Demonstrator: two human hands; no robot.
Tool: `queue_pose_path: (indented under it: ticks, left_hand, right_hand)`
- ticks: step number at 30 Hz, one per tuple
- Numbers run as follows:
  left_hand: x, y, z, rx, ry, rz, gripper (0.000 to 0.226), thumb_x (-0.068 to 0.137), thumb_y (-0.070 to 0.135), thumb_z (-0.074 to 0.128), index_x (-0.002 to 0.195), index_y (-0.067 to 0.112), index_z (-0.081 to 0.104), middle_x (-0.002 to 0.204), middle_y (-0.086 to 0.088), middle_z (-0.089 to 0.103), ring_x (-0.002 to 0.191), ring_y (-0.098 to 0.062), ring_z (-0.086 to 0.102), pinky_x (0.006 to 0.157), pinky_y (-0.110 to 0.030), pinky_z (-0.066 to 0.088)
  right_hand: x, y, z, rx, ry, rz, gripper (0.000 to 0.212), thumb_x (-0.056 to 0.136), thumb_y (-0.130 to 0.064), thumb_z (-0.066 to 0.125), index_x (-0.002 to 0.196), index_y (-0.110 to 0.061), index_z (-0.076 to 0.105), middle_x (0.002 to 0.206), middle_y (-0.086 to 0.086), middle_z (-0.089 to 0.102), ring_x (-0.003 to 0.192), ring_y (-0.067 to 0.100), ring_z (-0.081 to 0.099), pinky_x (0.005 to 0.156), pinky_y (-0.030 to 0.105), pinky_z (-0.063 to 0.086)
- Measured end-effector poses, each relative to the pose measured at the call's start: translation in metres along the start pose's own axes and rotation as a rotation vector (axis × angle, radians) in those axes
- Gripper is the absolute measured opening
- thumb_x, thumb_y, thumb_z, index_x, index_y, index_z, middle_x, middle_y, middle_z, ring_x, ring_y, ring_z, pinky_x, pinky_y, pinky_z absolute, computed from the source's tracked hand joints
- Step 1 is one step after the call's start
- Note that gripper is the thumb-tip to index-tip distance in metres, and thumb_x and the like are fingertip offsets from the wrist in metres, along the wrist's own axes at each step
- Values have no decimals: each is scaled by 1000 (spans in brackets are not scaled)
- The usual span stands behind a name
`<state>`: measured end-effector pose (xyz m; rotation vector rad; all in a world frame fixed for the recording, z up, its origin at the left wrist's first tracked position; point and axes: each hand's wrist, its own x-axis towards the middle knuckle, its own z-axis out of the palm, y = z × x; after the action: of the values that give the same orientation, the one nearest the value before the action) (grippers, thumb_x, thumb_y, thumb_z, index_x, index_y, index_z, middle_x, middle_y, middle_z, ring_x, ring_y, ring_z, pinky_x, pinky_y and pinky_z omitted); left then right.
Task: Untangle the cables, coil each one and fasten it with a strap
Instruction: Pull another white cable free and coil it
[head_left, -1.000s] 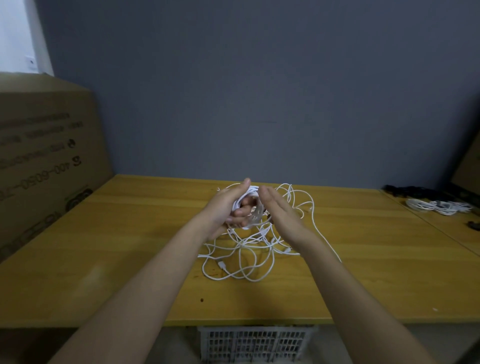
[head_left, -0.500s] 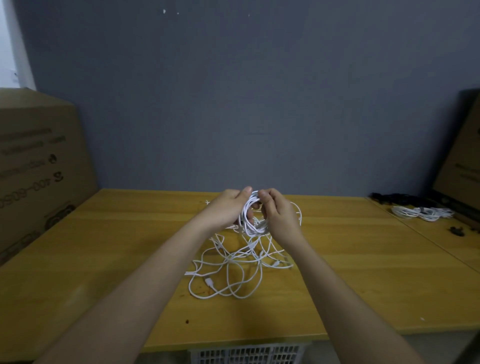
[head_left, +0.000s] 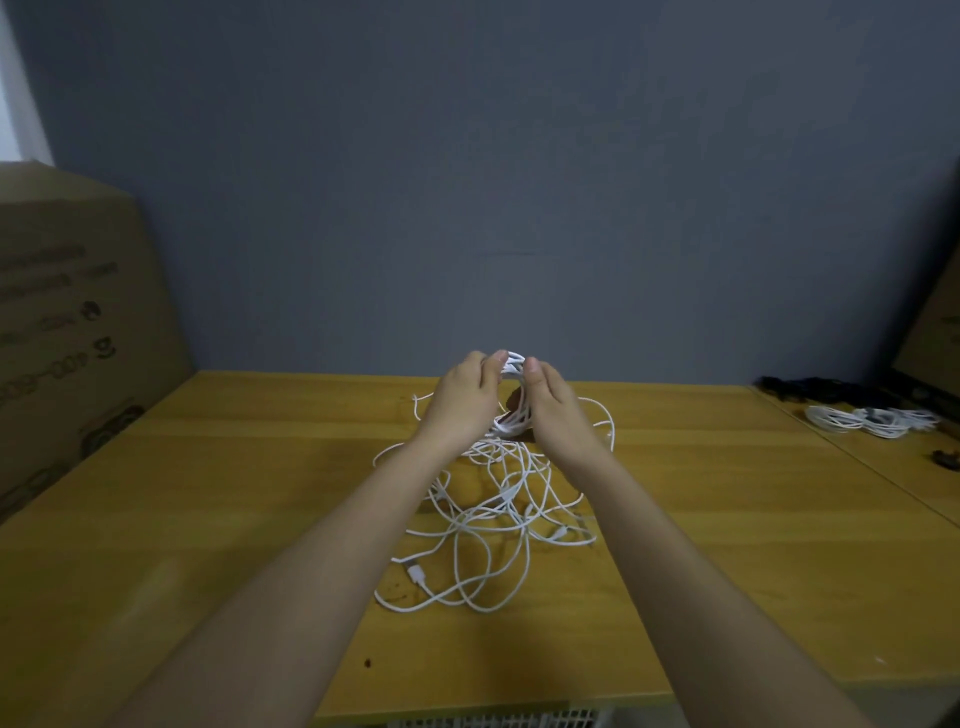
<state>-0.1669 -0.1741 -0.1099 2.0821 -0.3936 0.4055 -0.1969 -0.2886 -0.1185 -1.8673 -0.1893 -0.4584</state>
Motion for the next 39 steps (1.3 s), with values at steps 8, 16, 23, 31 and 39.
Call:
queue_pose_path:
  ticks: [8, 16, 23, 31, 39]
  left_hand:
    - [18, -9, 9, 29, 50, 35, 36, 103, 41, 27, 99, 16, 52, 87, 0, 55, 81, -19, 52, 68, -31, 34]
    - [33, -35, 11, 36, -2, -19, 38, 103, 41, 28, 89, 13, 50, 80, 2, 53, 84, -22, 52, 68, -29, 31]
    - [68, -55, 21, 131, -6, 12, 43, 102, 42, 28, 94, 9, 55, 102, -17, 65, 100, -32, 58, 81, -39, 43]
    - [127, -65, 46, 146, -68, -5, 49, 103, 41, 25, 104, 4, 57, 111, -20, 64, 109, -33, 57, 88, -40, 43]
    - [186, -25, 49, 244, -176, 7, 43, 103, 43, 25, 94, 11, 51, 108, -20, 64, 105, -36, 57, 84, -40, 42]
  right_hand:
    - [16, 14, 17, -131, 198, -126, 26, 103, -36, 29, 119, -20, 42, 68, -2, 54, 52, 1, 52, 45, 15, 36]
    - [39, 46, 28, -237, 54, -187, 29, 103, -17, 33, 131, -17, 39, 68, -4, 49, 54, 3, 46, 52, 19, 37]
    - [73, 61, 24, -142, -96, -78, 31, 101, -15, 41, 132, -12, 38, 77, -5, 56, 62, 0, 55, 62, 20, 50]
    - [128, 79, 20, -223, -38, -10, 15, 102, -26, 41, 104, -11, 41, 67, -2, 54, 46, 6, 53, 46, 27, 45]
    - [175, 54, -12, -266, 81, 63, 16, 100, -23, 41, 96, -8, 39, 70, 13, 61, 56, 32, 58, 53, 47, 50]
